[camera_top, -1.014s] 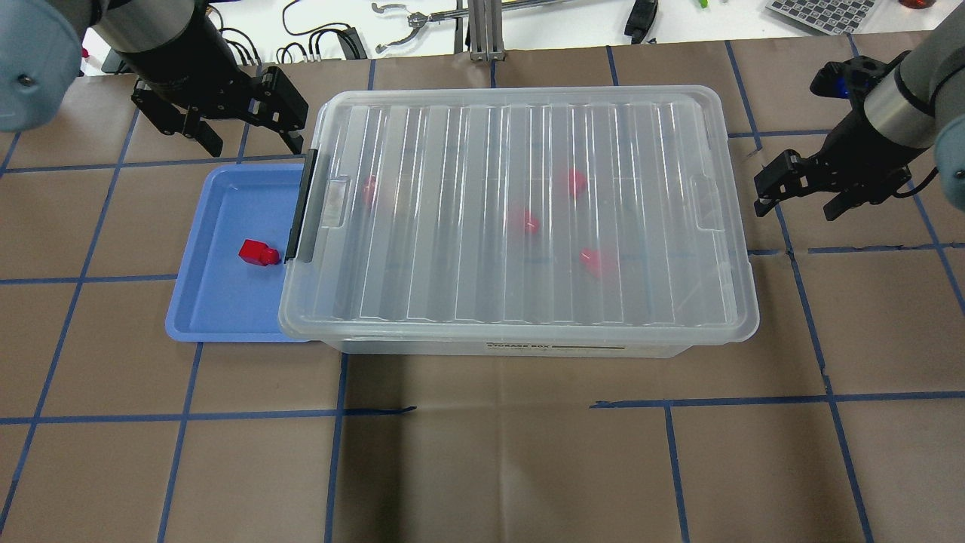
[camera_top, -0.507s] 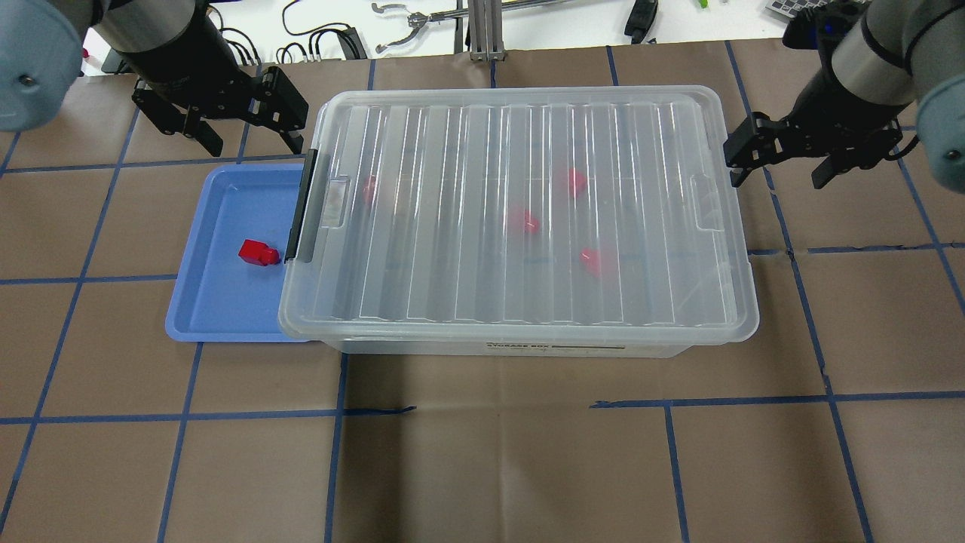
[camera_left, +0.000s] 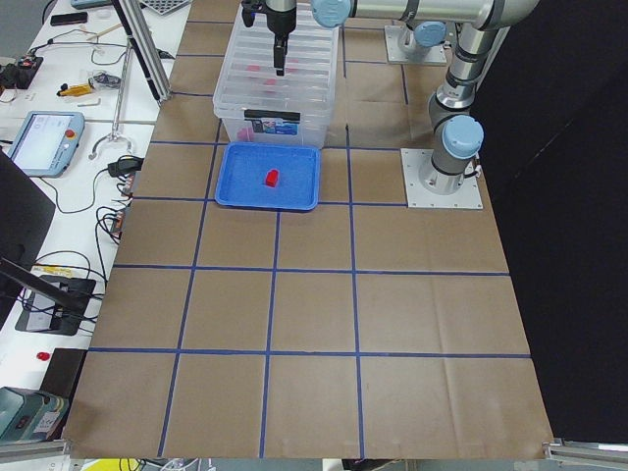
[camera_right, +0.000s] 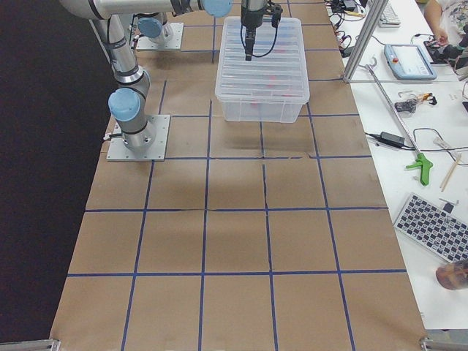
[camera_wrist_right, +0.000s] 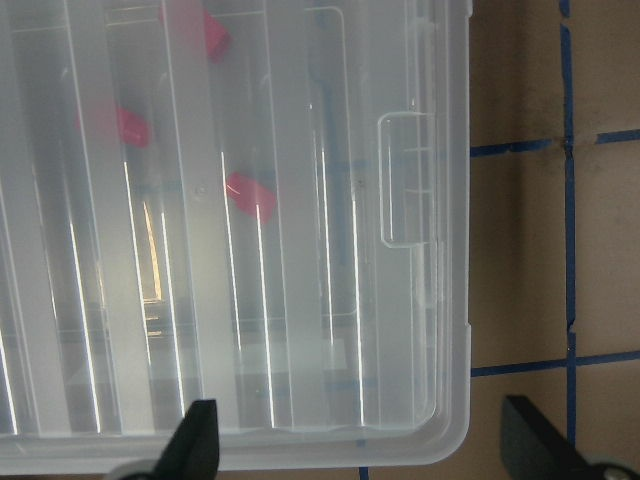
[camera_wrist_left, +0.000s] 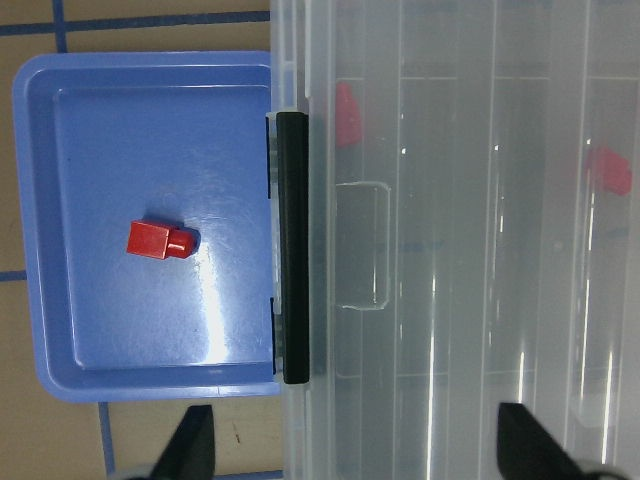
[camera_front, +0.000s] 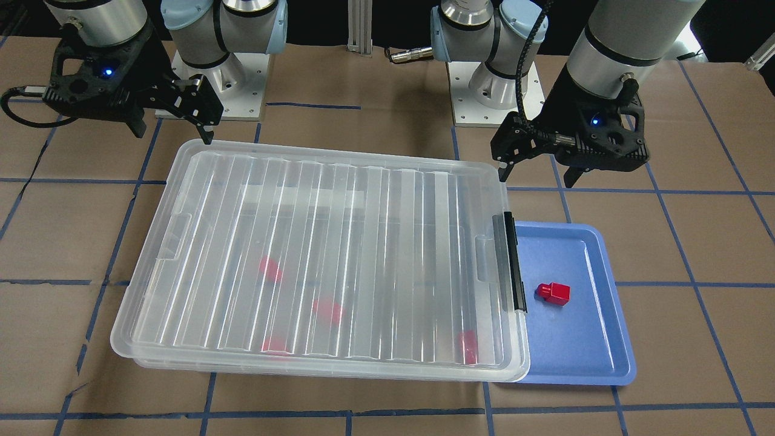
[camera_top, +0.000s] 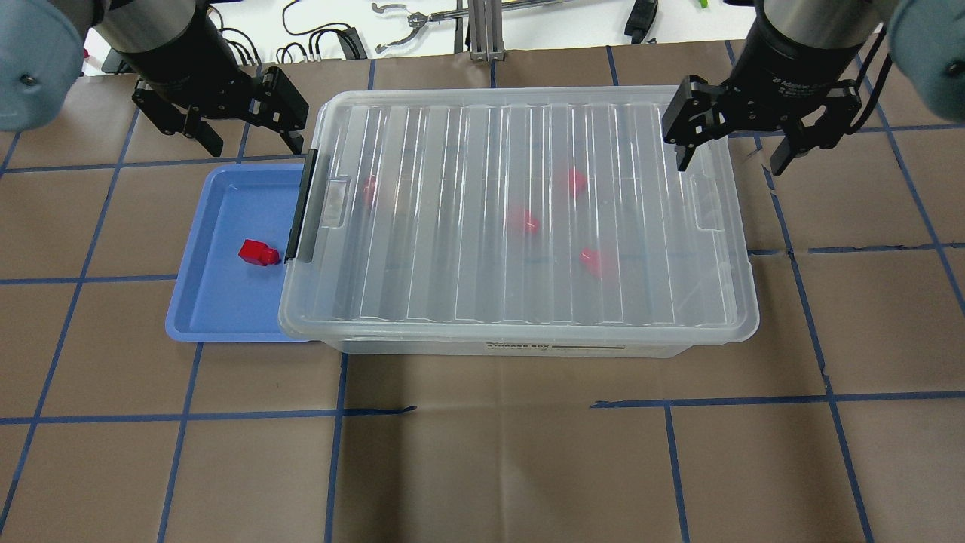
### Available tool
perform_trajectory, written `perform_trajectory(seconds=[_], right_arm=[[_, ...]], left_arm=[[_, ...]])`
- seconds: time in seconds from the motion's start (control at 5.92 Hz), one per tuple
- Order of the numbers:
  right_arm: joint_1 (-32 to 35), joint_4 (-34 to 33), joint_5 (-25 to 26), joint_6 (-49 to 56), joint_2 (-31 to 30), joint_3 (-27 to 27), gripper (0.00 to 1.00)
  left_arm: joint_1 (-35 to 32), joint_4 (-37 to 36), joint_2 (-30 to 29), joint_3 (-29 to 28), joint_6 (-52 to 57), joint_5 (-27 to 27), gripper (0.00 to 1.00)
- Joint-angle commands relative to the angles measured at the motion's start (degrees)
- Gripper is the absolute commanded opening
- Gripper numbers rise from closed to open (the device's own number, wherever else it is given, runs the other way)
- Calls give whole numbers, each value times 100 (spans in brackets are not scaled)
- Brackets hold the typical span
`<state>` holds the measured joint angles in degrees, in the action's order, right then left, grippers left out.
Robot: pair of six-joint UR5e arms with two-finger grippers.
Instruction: Place red block in blue tray from box
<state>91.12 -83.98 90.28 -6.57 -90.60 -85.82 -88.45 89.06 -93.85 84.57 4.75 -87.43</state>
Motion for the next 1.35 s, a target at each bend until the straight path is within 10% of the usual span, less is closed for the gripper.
perform_trajectory(seconds=[0.0, 1.18], right_arm=[[142, 355, 130, -72, 33, 275, 100], [108, 145, 33, -81, 103, 294, 100]], left_arm=[[-6, 6, 16, 7, 0, -2, 99], [-6, -3, -1, 15, 0, 7, 99]])
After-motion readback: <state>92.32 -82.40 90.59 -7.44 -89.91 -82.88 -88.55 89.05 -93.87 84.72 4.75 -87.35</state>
